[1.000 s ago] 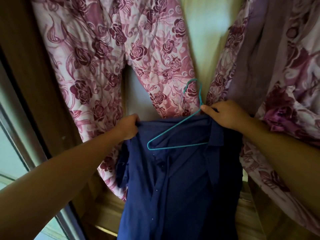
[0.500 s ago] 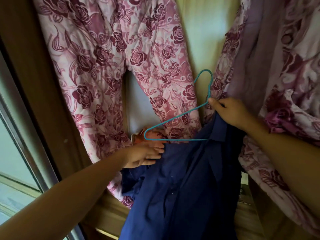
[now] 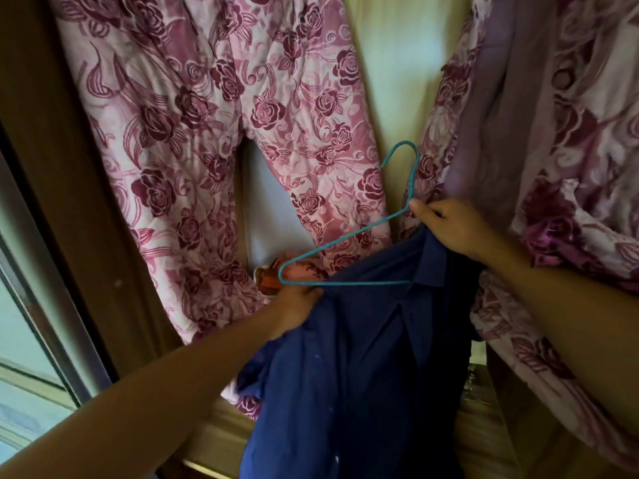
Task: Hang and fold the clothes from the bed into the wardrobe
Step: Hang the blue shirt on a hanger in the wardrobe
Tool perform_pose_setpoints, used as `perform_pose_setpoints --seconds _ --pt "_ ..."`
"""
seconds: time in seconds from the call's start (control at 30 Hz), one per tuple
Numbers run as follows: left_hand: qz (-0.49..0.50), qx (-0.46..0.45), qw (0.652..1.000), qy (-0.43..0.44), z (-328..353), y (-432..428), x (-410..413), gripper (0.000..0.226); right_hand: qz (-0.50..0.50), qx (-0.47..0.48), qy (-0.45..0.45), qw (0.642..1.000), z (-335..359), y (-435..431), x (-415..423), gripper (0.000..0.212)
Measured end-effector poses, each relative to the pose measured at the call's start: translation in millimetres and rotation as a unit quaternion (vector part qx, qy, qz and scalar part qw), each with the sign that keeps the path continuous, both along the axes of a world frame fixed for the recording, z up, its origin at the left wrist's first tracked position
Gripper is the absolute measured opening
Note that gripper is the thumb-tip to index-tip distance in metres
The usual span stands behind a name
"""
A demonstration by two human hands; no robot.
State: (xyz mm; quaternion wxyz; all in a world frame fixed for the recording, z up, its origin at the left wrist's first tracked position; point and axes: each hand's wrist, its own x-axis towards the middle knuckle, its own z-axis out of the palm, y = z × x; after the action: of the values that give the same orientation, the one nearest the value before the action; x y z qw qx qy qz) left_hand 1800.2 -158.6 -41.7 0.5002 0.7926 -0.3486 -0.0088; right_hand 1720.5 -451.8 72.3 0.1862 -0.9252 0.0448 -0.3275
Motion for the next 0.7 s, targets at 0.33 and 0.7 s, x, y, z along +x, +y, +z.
perform_pose_setpoints --seconds 0.33,0.7 --pt "-0.097 0.067 0.988 0.095 68.6 57.1 38.8 0.041 0.011 0.021 -0.002 1.000 5.5 6.1 2.0 0.079" --pt "0.079 0.202 0.976 -0.020 149.8 71.3 34.8 0.012 -0.111 -0.162 -0.017 0.980 11.5 21.3 -7.5 0.078"
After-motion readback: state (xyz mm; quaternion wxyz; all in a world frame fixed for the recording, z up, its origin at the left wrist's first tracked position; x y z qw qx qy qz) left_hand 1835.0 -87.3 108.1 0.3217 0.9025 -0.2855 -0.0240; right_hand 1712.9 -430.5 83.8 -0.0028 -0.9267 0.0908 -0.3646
